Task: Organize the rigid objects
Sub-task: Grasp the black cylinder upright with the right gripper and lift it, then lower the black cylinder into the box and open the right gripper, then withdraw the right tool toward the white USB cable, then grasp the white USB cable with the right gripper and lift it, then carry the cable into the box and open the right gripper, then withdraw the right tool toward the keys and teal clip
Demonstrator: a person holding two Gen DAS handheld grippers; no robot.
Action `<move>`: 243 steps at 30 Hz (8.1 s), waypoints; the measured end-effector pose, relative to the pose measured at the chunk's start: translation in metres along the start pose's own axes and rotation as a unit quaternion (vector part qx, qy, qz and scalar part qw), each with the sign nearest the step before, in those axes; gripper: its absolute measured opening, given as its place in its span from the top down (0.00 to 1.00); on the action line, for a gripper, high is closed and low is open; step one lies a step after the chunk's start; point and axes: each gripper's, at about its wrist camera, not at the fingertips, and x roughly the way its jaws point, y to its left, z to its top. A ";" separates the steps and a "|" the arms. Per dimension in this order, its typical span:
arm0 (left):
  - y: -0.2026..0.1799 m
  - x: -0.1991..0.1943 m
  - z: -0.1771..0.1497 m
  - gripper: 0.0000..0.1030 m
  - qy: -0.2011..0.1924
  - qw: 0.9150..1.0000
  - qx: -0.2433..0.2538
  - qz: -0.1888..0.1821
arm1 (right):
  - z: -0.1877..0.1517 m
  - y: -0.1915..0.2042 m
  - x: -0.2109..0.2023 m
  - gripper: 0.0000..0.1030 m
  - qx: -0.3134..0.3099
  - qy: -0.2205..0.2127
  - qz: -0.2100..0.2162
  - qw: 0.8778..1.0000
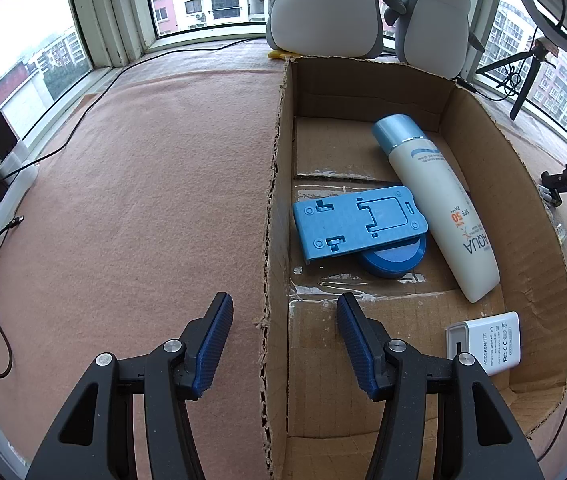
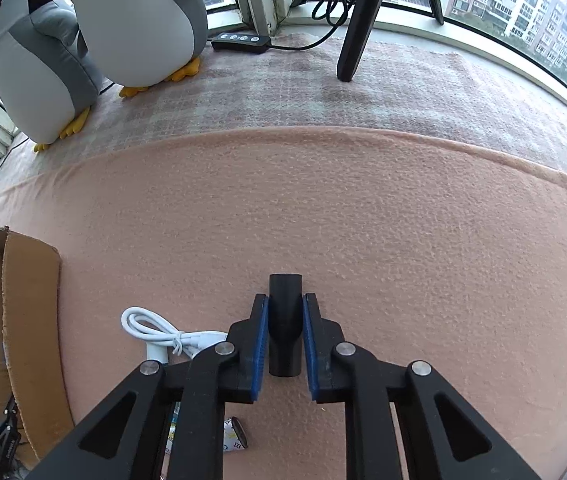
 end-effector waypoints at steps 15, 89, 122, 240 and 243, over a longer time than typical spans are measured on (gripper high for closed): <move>-0.001 0.001 0.000 0.43 0.000 1.000 -0.001 -0.001 | -0.005 0.045 -0.060 0.86 -0.029 -0.059 0.059 0.996; 0.001 -0.001 0.002 0.43 -0.002 1.000 -0.003 -0.002 | -0.074 0.187 -0.099 0.57 -0.174 -0.057 0.185 0.966; 0.002 0.000 0.001 0.43 0.000 1.000 -0.005 -0.001 | -0.034 0.048 -0.016 0.57 -0.160 0.000 -0.028 0.987; 0.005 0.003 0.004 0.43 0.004 1.000 -0.016 -0.009 | -0.047 0.135 -0.149 0.70 -0.113 -0.140 0.163 0.970; 0.004 0.003 0.004 0.43 0.003 1.000 -0.015 -0.010 | -0.058 0.113 -0.169 0.70 -0.099 -0.159 0.150 0.971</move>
